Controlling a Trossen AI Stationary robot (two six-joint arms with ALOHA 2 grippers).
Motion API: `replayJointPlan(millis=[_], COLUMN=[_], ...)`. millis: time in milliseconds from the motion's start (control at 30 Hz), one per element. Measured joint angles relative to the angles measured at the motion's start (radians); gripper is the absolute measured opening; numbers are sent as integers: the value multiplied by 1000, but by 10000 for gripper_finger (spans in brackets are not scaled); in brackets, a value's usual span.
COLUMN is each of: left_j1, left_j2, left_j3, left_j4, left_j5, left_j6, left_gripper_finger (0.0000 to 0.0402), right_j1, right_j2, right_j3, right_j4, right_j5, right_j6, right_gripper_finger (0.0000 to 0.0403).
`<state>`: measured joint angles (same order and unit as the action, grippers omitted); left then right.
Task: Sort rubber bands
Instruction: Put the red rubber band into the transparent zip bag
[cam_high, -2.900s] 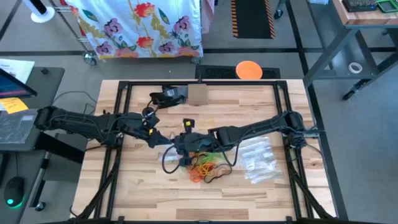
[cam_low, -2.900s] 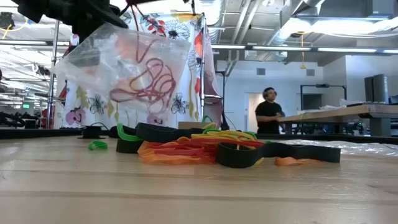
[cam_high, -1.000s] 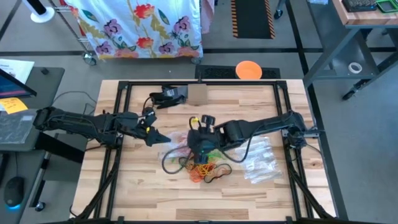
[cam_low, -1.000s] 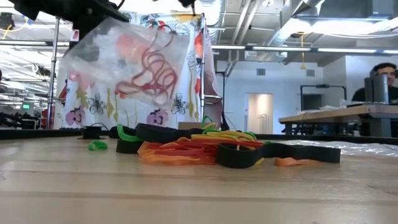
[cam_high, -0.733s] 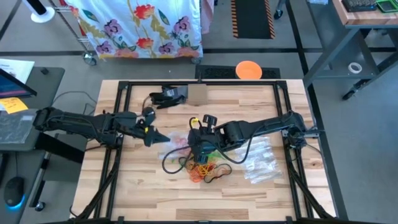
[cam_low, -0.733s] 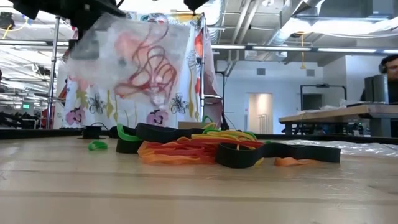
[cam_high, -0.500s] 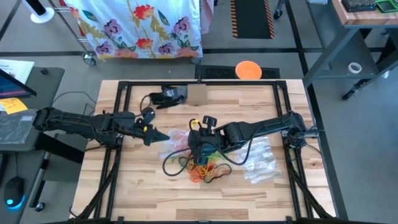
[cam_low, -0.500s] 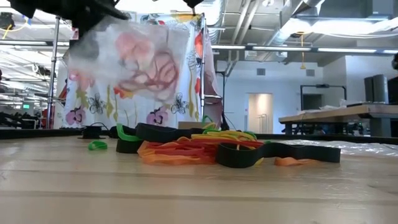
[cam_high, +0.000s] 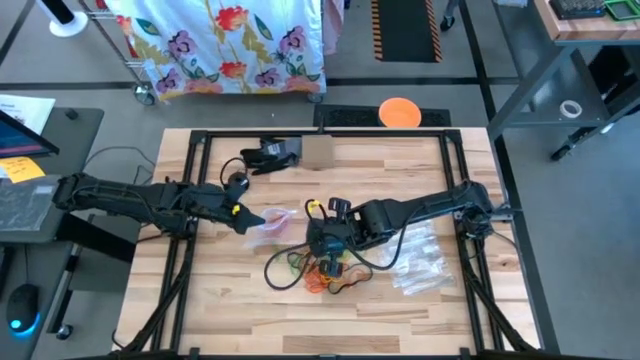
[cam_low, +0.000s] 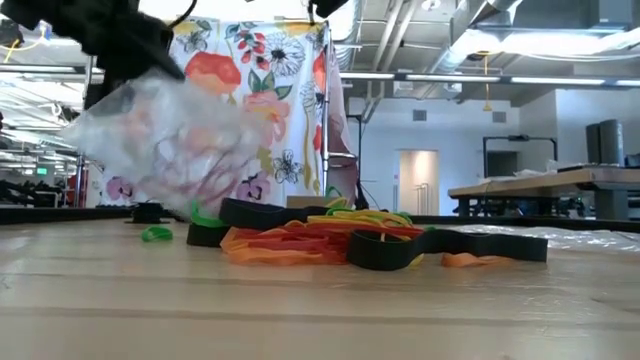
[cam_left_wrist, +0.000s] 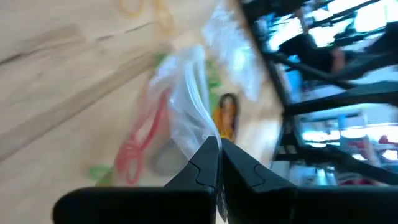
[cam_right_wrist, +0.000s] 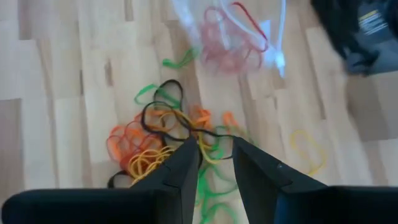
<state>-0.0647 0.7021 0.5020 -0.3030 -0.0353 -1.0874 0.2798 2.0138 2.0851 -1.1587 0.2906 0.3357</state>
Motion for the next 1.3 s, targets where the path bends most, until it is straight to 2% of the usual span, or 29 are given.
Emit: replayJointPlan(millis=[133,267,400,633,800,1033,1133,1233,1300], left_j1=[-9,-28,-32,-32,-32,-32,-32,-32,-32], left_j2=[-4,-4,-4,-2,-2,-2,-2,-2,-2], left_j3=[0,0,0,0,0,0,0,0,0], left_j4=[-25,-22,-21,-11,9,13,17,20,22], left_j5=[-2,3,3,-23,-24,-35,-36,-36,-36], left_j6=[19,33,40,31,29,27,28,27,28], left_gripper_finger=[0,0,0,0,0,0,0,0,0], right_j1=[4,47,103,96,92,100,99,99,99], right_j2=[-12,-12,27,162,198,200,199,185,168], right_j3=[-197,-383,-473,-481,-483,-482,-482,-482,-482], right_j4=[94,366,587,718,697,645,639,639,642], right_j5=[-65,-174,-209,-181,-113,-83,-84,-83,-83], right_j6=[85,159,191,182,127,108,108,104,101], right_gripper_finger=[97,97,97,97,97,94,69,16,9])
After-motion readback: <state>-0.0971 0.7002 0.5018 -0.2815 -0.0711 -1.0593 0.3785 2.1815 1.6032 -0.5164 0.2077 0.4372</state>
